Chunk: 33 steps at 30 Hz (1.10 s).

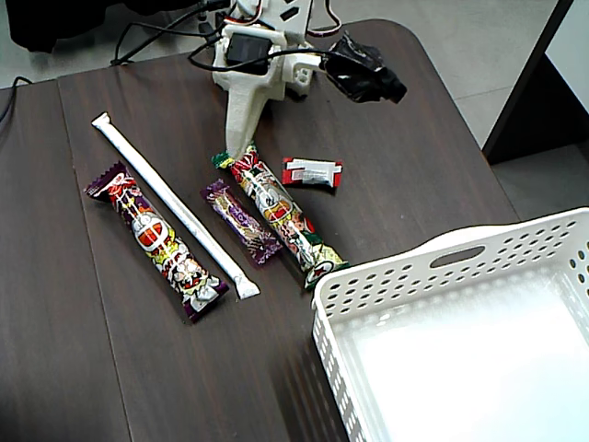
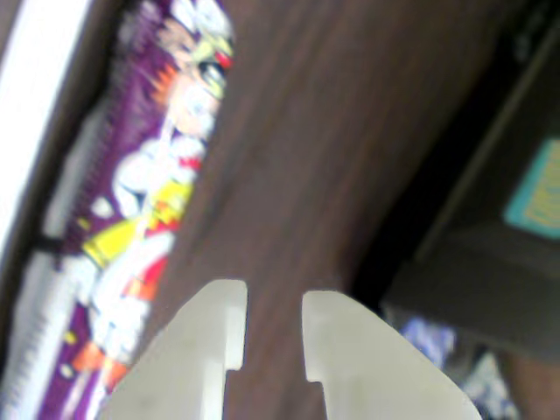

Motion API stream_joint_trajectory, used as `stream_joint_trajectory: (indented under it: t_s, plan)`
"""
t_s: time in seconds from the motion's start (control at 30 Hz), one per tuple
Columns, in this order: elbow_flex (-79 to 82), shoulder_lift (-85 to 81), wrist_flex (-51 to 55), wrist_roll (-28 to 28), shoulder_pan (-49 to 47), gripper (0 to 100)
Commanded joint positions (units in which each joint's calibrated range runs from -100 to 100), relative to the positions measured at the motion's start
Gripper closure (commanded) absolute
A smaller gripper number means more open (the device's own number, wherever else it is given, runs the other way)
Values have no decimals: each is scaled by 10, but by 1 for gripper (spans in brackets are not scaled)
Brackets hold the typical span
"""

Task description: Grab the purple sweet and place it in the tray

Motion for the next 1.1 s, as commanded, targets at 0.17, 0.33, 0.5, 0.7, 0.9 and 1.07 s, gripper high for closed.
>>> stream_joint_trajectory:
  t_s: [0.17,0.33,0.5,0.7,0.9,1.07]
  plan:
    - [-152,173,-22,4,18,95]
    - [-290,365,4,0,18,95]
    - [-408,542,58,0,26,95]
    - [-477,682,95,0,84,95]
    - [-555,753,93,0,118,95]
    - [-597,810,93,0,127,95]
